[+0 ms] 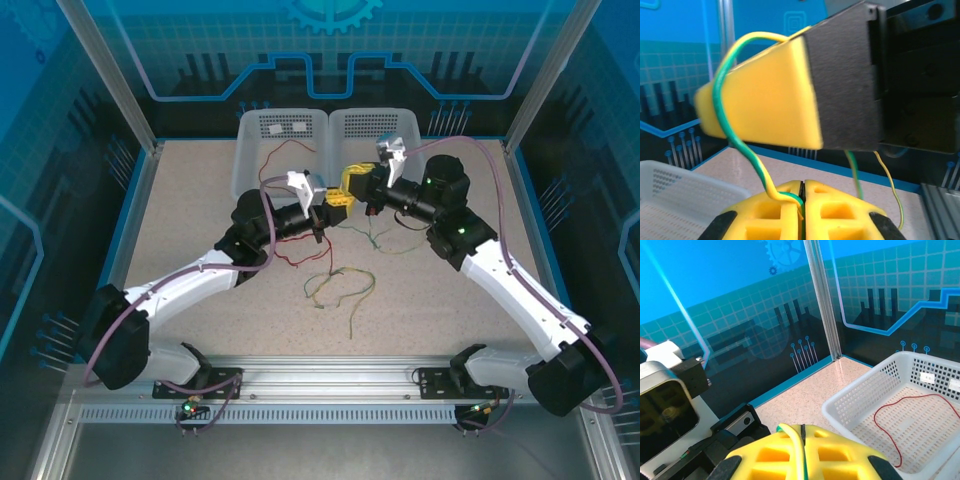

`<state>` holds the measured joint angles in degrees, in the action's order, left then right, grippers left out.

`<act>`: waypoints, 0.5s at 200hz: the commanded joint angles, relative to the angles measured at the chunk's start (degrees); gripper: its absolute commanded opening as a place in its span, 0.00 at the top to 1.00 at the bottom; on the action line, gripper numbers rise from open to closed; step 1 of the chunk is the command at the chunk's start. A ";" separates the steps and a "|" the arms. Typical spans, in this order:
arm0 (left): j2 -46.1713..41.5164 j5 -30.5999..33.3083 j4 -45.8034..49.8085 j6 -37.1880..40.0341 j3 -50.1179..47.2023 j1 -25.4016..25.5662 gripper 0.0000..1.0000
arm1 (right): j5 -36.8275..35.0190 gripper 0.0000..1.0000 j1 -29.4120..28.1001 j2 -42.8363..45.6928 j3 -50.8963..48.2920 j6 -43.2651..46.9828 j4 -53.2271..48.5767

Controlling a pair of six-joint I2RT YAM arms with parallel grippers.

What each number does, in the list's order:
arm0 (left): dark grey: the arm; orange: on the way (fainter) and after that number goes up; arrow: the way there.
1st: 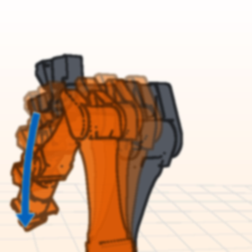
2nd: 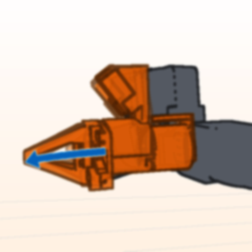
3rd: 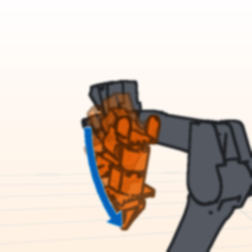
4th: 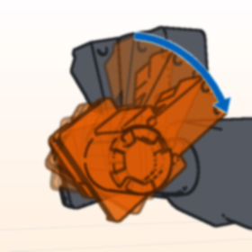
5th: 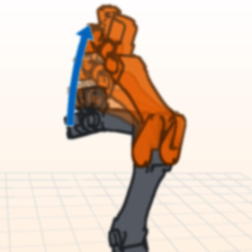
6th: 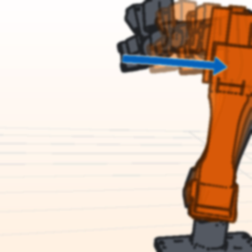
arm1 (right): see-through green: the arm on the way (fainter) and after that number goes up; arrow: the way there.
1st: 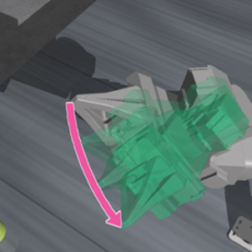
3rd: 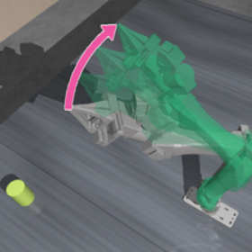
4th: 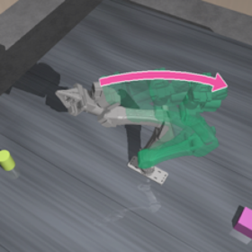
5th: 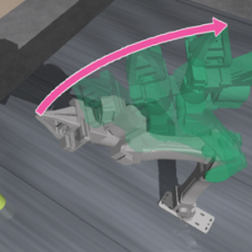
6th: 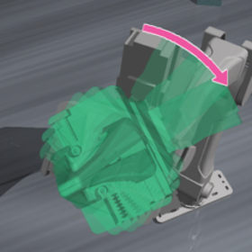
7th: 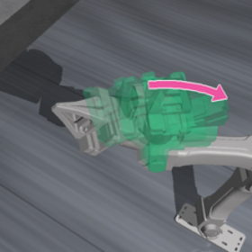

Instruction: Untangle the cables

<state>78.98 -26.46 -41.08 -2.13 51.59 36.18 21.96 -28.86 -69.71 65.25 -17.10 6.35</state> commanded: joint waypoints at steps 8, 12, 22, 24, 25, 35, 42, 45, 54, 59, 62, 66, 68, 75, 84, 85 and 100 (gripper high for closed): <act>3.09 -12.62 -4.38 -3.61 -0.30 2.84 0.79 | 2.76 1.00 -0.05 -1.27 2.05 1.29 8.58; 3.33 -12.80 -5.19 -4.13 -0.39 2.83 0.77 | 3.43 1.00 0.01 -1.34 2.11 1.70 8.55; 3.70 -13.86 -6.54 -4.86 -0.33 2.80 0.67 | 4.68 1.00 -0.08 -1.44 2.42 2.78 7.84; 3.72 -14.05 -6.57 -4.83 -0.28 2.83 0.66 | 4.68 1.00 -0.06 -1.47 2.49 2.95 7.70; 3.77 -14.10 -6.61 -4.82 -0.23 2.79 0.64 | 4.76 1.00 -0.10 -1.43 2.50 3.04 7.66; 4.04 -14.63 -6.35 -4.91 0.20 2.82 0.56 | 4.66 1.00 -0.05 -1.40 2.51 3.56 7.35; 4.13 -14.51 -5.77 -4.52 0.43 2.83 0.55 | 5.02 1.00 0.11 -1.57 2.50 3.57 7.39; 4.21 -14.33 -5.51 -4.14 0.57 2.84 0.55 | 5.18 1.00 0.20 -1.62 2.58 3.37 7.44; 4.40 -13.77 -4.90 -3.43 0.53 2.82 0.54 | 5.60 1.00 0.21 -1.91 2.86 2.93 7.20; 4.41 -13.42 -4.76 -3.12 0.53 2.82 0.51 | 5.95 1.00 0.21 -2.04 3.01 2.75 7.19; 4.43 -13.30 -4.73 -3.14 0.55 2.79 0.48 | 6.17 1.00 0.22 -2.07 3.03 2.62 7.19; 4.47 -13.15 -4.87 -3.06 0.53 2.84 0.43 | 6.44 1.00 0.25 -2.17 3.12 2.34 7.32; 4.51 -13.11 -4.84 -2.99 0.53 2.82 0.43 | 6.50 1.00 0.22 -2.22 3.12 2.23 7.31; 4.55 -13.09 -4.96 -2.98 0.69 2.84 0.44 | 6.70 1.00 0.21 -2.25 3.00 1.86 7.53; 4.70 -12.91 -4.66 -2.70 0.87 2.83 0.46 | 6.78 1.00 0.13 -2.21 2.81 1.28 7.92; 4.74 -12.82 -4.60 -2.66 0.92 2.84 0.46 | 6.74 1.00 0.13 -2.20 2.79 1.20 7.99; 4.89 -11.25 -4.08 -1.97 1.05 2.78 0.45 | 7.17 1.00 0.04 -2.07 2.61 0.22 8.23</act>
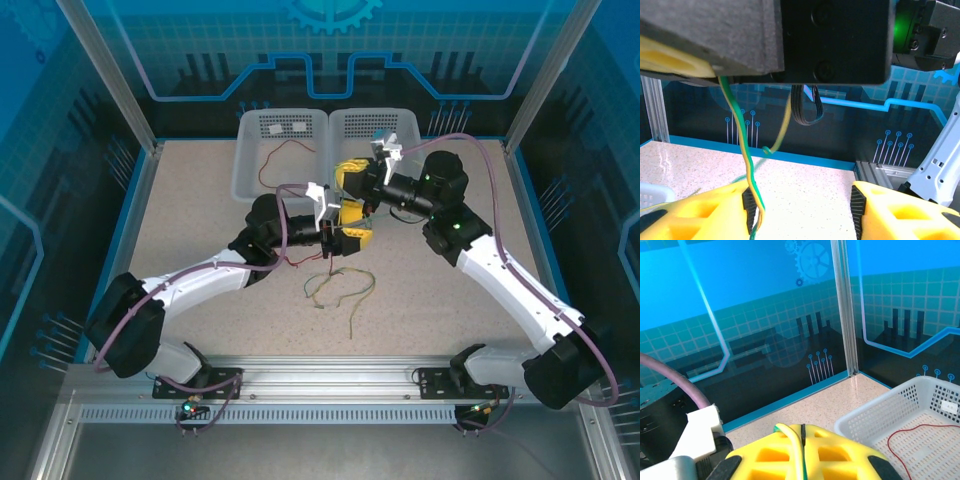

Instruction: Untangle the cables

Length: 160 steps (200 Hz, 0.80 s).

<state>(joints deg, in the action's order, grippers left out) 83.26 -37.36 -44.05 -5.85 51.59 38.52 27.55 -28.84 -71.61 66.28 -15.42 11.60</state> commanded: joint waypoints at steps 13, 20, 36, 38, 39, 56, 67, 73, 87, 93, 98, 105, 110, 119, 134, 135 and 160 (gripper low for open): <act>0.84 0.46 -0.78 2.49 1.12 0.45 0.43 | 1.88 1.00 -0.20 0.12 1.17 -2.87 3.52; 1.03 0.90 -0.53 2.81 1.31 0.44 0.45 | 2.21 1.00 -0.48 0.23 0.92 -3.61 3.50; 1.61 1.83 0.11 2.96 1.71 0.22 0.49 | 3.04 1.00 -1.16 0.68 0.47 -4.34 3.52; 1.65 1.85 0.06 2.99 1.75 0.17 0.50 | 3.15 1.00 -1.20 0.75 0.26 -4.53 4.31; 1.65 1.85 0.09 3.01 1.75 0.11 0.51 | 3.18 1.00 -1.26 0.85 0.21 -4.66 4.84; 1.93 2.21 -1.20 2.82 1.50 -0.16 0.79 | 3.81 1.00 -1.47 1.43 -0.96 -6.59 6.29; 2.05 2.89 -1.85 2.30 1.32 -0.23 0.85 | 3.83 1.00 -1.80 1.61 -1.06 -6.80 5.49; 1.99 3.75 -1.84 2.10 1.24 -0.31 0.82 | 4.02 1.00 -1.98 1.78 -1.23 -7.06 5.50; 1.57 3.85 -1.99 2.11 0.77 -0.52 0.87 | 4.03 1.00 -2.39 2.58 -1.42 -6.29 4.30; 1.26 4.09 -2.05 2.15 0.50 -0.55 0.86 | 2.88 1.00 -2.68 3.23 -1.54 -5.10 2.48; 1.01 4.23 -2.01 2.07 0.32 -0.57 0.85 | 1.65 1.00 -2.79 3.71 -1.67 -4.07 1.32; 0.70 4.23 -1.63 2.32 0.18 -0.64 0.85 | -0.02 1.00 -2.73 4.38 -1.85 -2.90 0.23; 0.48 4.38 -1.26 2.46 0.03 -0.65 0.85 | -1.00 1.00 -2.59 4.66 -1.80 -2.41 -0.74; -0.13 5.23 -1.19 2.67 -0.58 -0.65 0.85 | -2.16 1.00 -2.13 5.06 -1.45 -2.25 -2.20; -1.18 7.99 -2.54 3.06 -2.17 -0.69 0.81 | -1.24 1.00 -1.33 5.33 -1.11 -2.33 -3.18; -1.22 8.35 -2.62 3.09 -2.27 -0.66 0.79 | -1.17 1.00 -1.36 5.34 -1.09 -2.33 -3.26; -1.29 10.70 -3.46 3.35 -2.97 -1.24 0.74 | 1.12 1.00 -1.26 4.69 -1.40 -4.39 -1.76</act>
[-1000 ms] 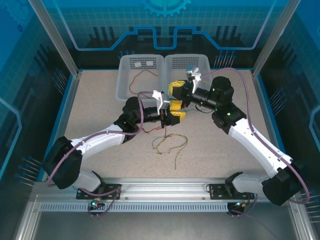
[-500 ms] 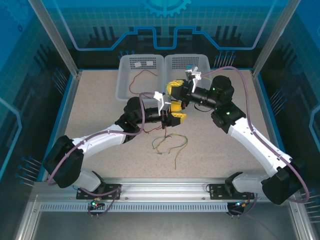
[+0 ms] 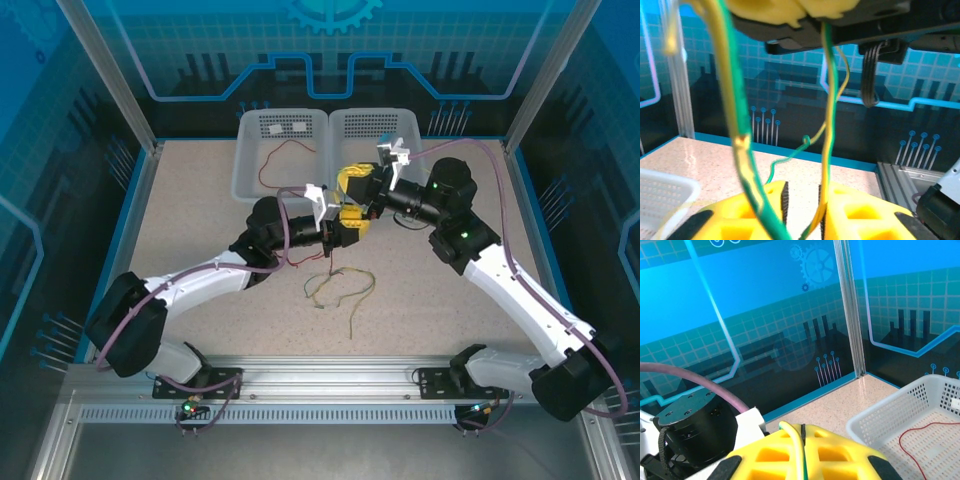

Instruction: Untangle the cables

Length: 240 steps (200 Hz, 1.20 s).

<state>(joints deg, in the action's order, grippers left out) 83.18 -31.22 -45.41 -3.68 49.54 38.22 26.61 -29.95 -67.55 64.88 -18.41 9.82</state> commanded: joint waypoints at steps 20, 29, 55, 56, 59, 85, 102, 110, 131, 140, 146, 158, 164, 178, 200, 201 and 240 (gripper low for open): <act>-0.26 5.00 -1.46 1.01 0.53 -0.95 0.51 | 6.59 1.00 -0.57 -1.03 -0.54 -4.19 3.75; 0.03 5.39 -1.76 1.27 0.71 -0.97 0.51 | 6.28 1.00 -1.08 -1.18 -0.54 -4.16 3.67; 0.66 6.62 -1.39 1.87 1.00 -1.04 0.99 | 4.93 1.00 -1.42 -0.92 -1.16 -4.42 3.61; 0.71 6.62 -1.37 1.85 1.00 -1.08 0.99 | 4.94 1.00 -1.42 -0.92 -1.16 -4.38 3.57; 0.75 6.57 -1.42 1.88 1.01 -1.04 0.99 | 4.86 1.00 -1.42 -0.98 -1.04 -4.19 3.20; 0.28 7.37 0.24 1.84 1.01 -1.05 1.00 | -2.06 1.00 -1.30 -0.11 0.39 -2.02 -3.41; -1.00 10.29 1.47 1.69 0.07 -1.15 1.00 | -10.83 0.99 -0.44 1.18 2.40 0.02 -11.00; -1.50 11.32 2.10 1.40 -0.27 -1.37 1.00 | -12.98 1.00 0.43 1.72 3.02 1.15 -13.32; -2.43 10.07 2.52 -0.49 -0.77 -3.04 1.00 | -15.83 1.00 3.13 3.27 3.05 1.76 -16.05; -2.99 9.90 1.23 -1.30 -1.53 -3.66 1.00 | -16.65 1.00 4.63 3.59 2.97 1.51 -17.33; -3.33 9.53 0.32 -1.88 -1.95 -4.17 1.00 | -17.25 1.00 5.78 3.57 2.93 1.09 -18.30; -3.93 9.05 -0.77 -3.28 -2.49 -5.05 1.00 | -18.30 1.00 8.02 3.34 2.36 0.38 -20.10; -4.13 8.61 -0.91 -3.83 -2.44 -5.36 1.00 | -17.69 1.00 9.27 3.38 1.68 0.23 -20.41; -4.57 7.75 -0.46 -3.81 -2.46 -5.92 1.00 | -16.92 1.00 11.90 3.98 -0.88 -0.03 -19.94; -5.24 6.30 0.38 -3.74 -2.34 -6.54 1.00 | -17.84 1.00 14.74 4.10 -3.39 0.30 -20.60; -5.28 6.24 0.39 -3.72 -2.30 -6.52 1.00 | -17.92 1.00 14.83 4.14 -3.51 0.30 -20.66; -5.39 4.74 4.24 -2.36 -0.47 -6.84 1.00 | -19.55 1.00 16.57 2.17 -5.73 3.82 -22.45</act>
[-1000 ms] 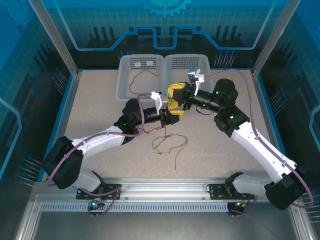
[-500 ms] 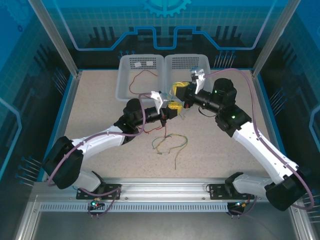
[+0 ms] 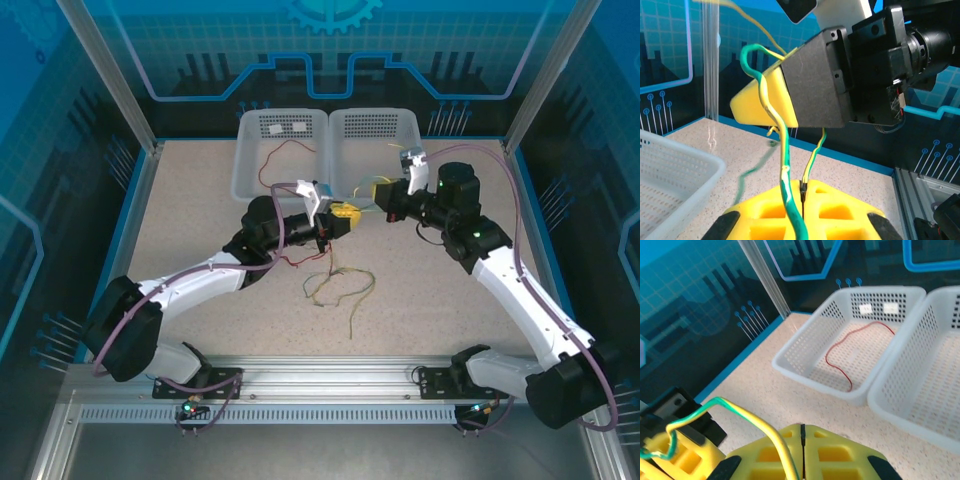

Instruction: Untangle the cables

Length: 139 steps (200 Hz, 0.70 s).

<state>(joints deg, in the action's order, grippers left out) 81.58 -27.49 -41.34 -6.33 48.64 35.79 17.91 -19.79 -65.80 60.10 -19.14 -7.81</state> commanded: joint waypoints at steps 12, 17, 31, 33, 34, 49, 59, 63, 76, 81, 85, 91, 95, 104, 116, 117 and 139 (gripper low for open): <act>-3.50 0.56 0.54 0.37 1.10 -4.41 1.00 | -9.56 1.00 6.52 -1.41 -0.39 4.78 -6.30; -3.26 0.51 0.78 0.43 1.35 -4.48 1.00 | -8.35 1.00 6.42 -2.00 -0.41 4.89 -6.42; -2.71 0.69 0.78 0.21 1.89 -4.45 1.00 | -6.02 1.00 5.91 -3.21 -0.87 4.81 -5.56; -2.67 0.73 0.64 0.14 1.94 -4.45 1.00 | -5.80 1.00 5.84 -3.31 -0.97 4.81 -5.46; -2.62 0.70 0.56 0.11 1.96 -4.43 1.00 | -5.75 1.00 5.74 -3.34 -1.00 4.81 -5.42; -2.07 0.60 -1.52 -1.03 2.31 -4.43 1.00 | -5.19 1.00 5.10 -3.58 -1.09 4.80 -4.81; -1.57 0.20 -1.94 -1.29 3.13 -4.44 1.00 | -4.84 1.00 4.98 -3.27 -1.09 4.59 -4.35; -1.43 0.23 -1.47 -1.27 3.59 -4.48 1.00 | -4.76 1.00 5.01 -3.11 -0.92 4.48 -4.32; -0.92 0.26 0.39 -1.63 5.89 -4.48 1.00 | -4.86 1.00 4.96 -2.22 -0.07 4.37 -4.81; -0.62 -0.08 0.90 -1.57 7.07 -4.42 1.00 | -4.95 1.00 4.94 -1.91 0.34 4.33 -5.01; -0.34 -0.38 1.24 -1.57 7.79 -4.41 1.00 | -5.07 1.00 5.08 -1.61 0.72 4.24 -5.21; 0.14 -0.77 1.55 -1.53 8.61 -4.42 1.00 | -5.25 1.00 5.16 -1.32 1.53 3.85 -5.35; 0.43 -0.98 1.61 -1.53 9.30 -4.46 1.00 | -5.12 1.00 5.25 -1.19 2.24 3.49 -5.58; 1.07 -0.85 0.92 -1.62 10.17 -4.44 1.00 | -4.16 1.00 5.87 -1.16 4.23 2.75 -6.13; 2.07 -0.59 -0.32 -1.88 11.43 -4.41 1.00 | -3.55 1.00 6.39 -1.54 7.42 1.64 -6.72; 2.13 -0.57 -0.36 -1.86 11.50 -4.41 1.00 | -3.53 1.00 6.46 -1.62 7.76 1.51 -6.75; 4.42 -0.40 0.13 -2.26 15.11 -4.42 1.00 | -2.39 1.00 7.83 -4.23 14.91 -0.80 -7.64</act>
<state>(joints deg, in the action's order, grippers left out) 84.79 -27.49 -36.80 -7.62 58.96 32.73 18.72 -15.77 -68.25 67.16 -16.01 -13.15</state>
